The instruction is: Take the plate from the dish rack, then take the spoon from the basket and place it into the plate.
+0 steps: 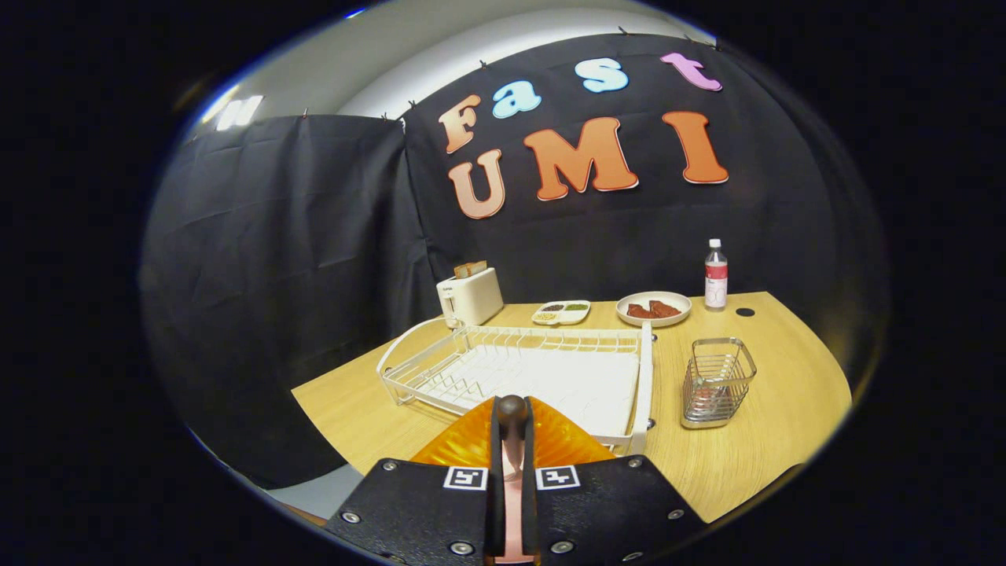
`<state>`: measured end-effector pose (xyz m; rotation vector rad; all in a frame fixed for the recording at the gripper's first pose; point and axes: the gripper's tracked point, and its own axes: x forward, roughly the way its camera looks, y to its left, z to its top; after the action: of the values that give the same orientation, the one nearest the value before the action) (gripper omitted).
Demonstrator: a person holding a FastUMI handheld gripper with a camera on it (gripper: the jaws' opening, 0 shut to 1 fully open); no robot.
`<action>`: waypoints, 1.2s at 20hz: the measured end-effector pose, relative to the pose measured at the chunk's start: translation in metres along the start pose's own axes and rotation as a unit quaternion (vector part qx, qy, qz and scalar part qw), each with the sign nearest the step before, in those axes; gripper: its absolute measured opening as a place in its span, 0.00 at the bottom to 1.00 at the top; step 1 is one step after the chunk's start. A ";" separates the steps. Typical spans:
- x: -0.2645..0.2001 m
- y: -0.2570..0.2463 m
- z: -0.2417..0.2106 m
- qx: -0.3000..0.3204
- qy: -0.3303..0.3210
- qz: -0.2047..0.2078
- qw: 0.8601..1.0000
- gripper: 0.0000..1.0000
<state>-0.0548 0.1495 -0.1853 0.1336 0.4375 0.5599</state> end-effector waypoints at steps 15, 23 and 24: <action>-0.039 -0.027 -0.064 0.040 0.037 0.026 0.998 0.13; -0.043 -0.045 -0.082 0.014 0.052 -0.002 0.999 0.24; -0.042 -0.046 -0.080 0.011 0.048 -0.004 0.999 0.30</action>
<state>-0.0995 0.0886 -0.2532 0.1254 0.5370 0.5549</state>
